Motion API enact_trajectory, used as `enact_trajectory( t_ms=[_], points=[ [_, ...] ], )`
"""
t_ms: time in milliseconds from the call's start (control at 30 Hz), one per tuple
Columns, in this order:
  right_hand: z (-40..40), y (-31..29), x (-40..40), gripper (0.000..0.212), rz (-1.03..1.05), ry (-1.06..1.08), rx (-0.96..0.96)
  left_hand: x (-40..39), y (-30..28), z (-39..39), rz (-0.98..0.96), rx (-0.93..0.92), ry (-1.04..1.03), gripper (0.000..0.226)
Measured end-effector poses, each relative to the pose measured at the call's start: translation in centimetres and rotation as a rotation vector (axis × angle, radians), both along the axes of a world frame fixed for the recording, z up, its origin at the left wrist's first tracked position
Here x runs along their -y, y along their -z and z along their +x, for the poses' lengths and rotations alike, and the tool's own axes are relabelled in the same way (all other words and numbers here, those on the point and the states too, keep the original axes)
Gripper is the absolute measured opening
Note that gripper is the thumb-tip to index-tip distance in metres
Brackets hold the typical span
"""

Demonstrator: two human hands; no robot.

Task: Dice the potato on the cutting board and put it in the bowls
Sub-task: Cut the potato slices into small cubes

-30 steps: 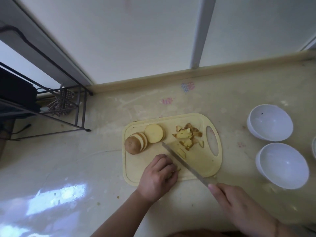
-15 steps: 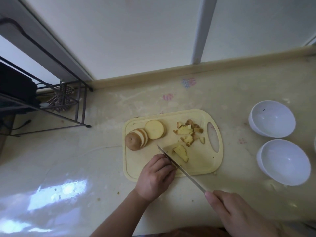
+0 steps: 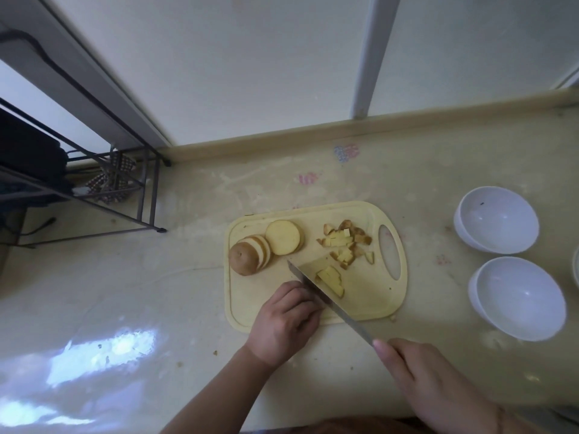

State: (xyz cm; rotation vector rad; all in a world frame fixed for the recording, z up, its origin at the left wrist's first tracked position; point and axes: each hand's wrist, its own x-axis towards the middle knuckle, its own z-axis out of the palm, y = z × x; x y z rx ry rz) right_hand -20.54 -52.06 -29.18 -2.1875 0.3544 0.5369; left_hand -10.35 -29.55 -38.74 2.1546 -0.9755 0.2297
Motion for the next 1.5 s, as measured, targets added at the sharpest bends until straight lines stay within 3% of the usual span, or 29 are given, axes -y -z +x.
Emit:
enact_trajectory(
  t_ms=[67, 200, 333, 433, 533, 633, 733, 833, 900, 1033, 1300, 1400, 1500],
  points=[
    [0.1, -0.4, 0.6, 0.085, 0.003, 0.001, -0.04, 0.1, 0.0, 0.0, 0.005, 0.003, -0.012, 0.008],
    [-0.1, -1.3, -0.2, 0.104, -0.037, 0.02, -0.081, -0.4, 0.1, -0.3, 0.005, 0.014, -0.003, 0.007],
    [-0.4, -1.9, -1.0, 0.137, -0.098, 0.043, -0.169, -0.9, 0.2, -0.8, 0.009, 0.027, -0.011, 0.007],
    [-0.6, -1.8, -1.1, 0.126, -0.096, -0.025, -0.173, -1.0, 0.3, -0.9, 0.01, 0.016, -0.022, 0.008],
    [-0.8, -1.9, -1.3, 0.098, -0.101, -0.064, -0.161, -1.0, 0.3, -0.9, 0.014, 0.005, -0.013, 0.007],
    [-1.1, -1.6, -1.2, 0.101, -0.103, -0.059, -0.152, -1.0, 0.3, -0.9, 0.016, -0.004, -0.013, 0.007],
    [-1.7, -1.1, -0.9, 0.074, -0.115, -0.042, -0.101, -0.9, 0.3, -0.9, 0.016, -0.009, -0.02, 0.008],
    [-1.6, -0.5, -1.3, 0.102, -0.12, -0.057, -0.098, -0.8, 0.2, -0.9, 0.016, -0.015, -0.018, 0.008],
    [-1.3, 0.3, -1.7, 0.11, -0.126, -0.061, -0.076, -0.7, 0.0, -0.8, 0.007, -0.02, -0.019, 0.007],
    [-0.7, 1.2, -1.6, 0.095, -0.099, -0.073, 0.008, -0.7, -0.1, -0.8, -0.012, -0.025, -0.033, 0.006],
    [0.0, 0.9, 0.9, 0.095, -0.11, -0.096, -0.009, -0.9, -0.5, -0.8, -0.038, -0.036, -0.059, 0.006],
    [-0.5, -0.3, 0.1, 0.095, -0.221, -0.15, -0.067, -1.9, -1.6, -1.3, -0.137, -0.127, -0.213, 0.006],
    [-1.7, -1.0, -0.9, 0.092, -0.399, -0.238, -0.019, -3.3, -2.4, -1.9, -0.331, -0.405, -0.615, 0.011]
  ],
)
